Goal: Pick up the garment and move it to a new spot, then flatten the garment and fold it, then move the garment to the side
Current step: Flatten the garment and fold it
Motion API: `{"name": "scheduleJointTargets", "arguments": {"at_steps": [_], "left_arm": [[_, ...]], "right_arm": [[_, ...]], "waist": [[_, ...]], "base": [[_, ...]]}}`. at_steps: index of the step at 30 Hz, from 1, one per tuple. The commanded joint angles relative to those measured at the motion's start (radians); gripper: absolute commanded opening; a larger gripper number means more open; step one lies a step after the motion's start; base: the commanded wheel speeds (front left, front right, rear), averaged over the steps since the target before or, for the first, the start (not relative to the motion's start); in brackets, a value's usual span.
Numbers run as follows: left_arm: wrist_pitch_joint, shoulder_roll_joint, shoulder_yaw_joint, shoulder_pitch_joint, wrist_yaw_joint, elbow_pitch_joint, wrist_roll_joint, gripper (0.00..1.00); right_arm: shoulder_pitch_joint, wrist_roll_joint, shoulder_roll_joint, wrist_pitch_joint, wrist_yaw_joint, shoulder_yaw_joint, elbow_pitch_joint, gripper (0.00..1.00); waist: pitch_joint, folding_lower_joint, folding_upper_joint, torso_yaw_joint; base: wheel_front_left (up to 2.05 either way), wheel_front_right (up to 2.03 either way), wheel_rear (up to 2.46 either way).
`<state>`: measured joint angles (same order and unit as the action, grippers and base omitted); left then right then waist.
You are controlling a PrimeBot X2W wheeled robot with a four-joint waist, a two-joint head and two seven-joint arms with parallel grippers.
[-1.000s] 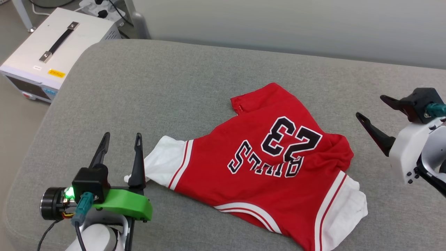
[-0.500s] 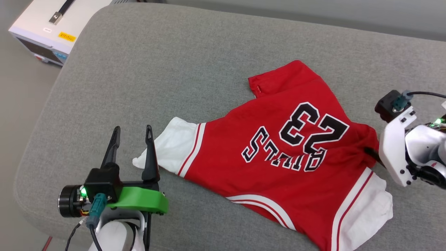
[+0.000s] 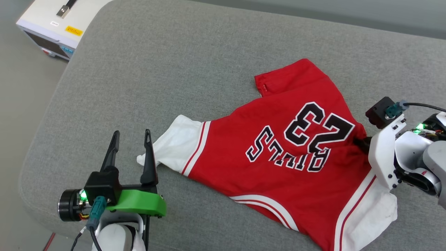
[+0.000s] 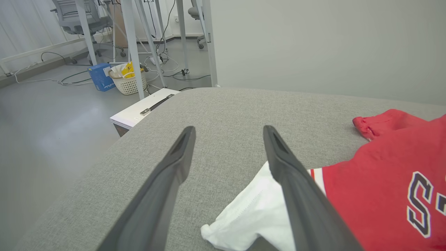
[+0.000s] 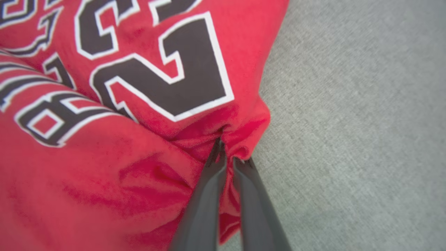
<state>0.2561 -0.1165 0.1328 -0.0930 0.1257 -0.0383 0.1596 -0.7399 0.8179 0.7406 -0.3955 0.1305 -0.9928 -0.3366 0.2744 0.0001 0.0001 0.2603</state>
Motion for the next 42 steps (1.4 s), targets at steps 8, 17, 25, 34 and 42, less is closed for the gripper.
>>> {"name": "scheduleJointTargets", "arguments": {"at_steps": [8,17,25,34,42], "left_arm": [[0.006,0.029,-0.05,0.051,-0.037,-0.002,-0.042,1.0],[0.006,0.052,-0.07,0.042,-0.065,0.001,-0.053,1.0],[0.006,0.063,-0.066,0.011,-0.078,-0.007,-0.047,1.0],[0.006,0.066,-0.046,-0.01,-0.07,-0.017,-0.024,1.0],[0.006,0.066,-0.058,0.001,-0.063,-0.021,-0.033,1.0]], "right_arm": [[-0.014,0.033,0.082,0.164,0.0,0.119,0.093,0.0],[-0.065,-0.044,0.07,0.149,0.0,0.213,0.184,0.0],[-0.244,-0.114,-0.179,0.115,0.0,0.074,0.019,0.0],[-0.253,-0.049,-0.369,0.121,0.0,-0.198,-0.321,0.0],[-0.251,0.023,-0.358,0.276,0.0,-0.259,-0.385,1.0]], "waist": [[-0.075,-0.0001,-0.0001,-0.061],[-0.032,-0.0001,-0.0001,-0.048],[0.023,-0.0001,-0.0001,-0.012],[0.053,-0.0001,-0.0001,0.024],[0.024,-0.0001,-0.0001,-0.004]], "base": [[0.0,0.0,0.0],[0.0,0.0,0.0],[0.0,0.0,0.0],[0.0,0.0,0.0],[0.0,0.0,0.0]]}}
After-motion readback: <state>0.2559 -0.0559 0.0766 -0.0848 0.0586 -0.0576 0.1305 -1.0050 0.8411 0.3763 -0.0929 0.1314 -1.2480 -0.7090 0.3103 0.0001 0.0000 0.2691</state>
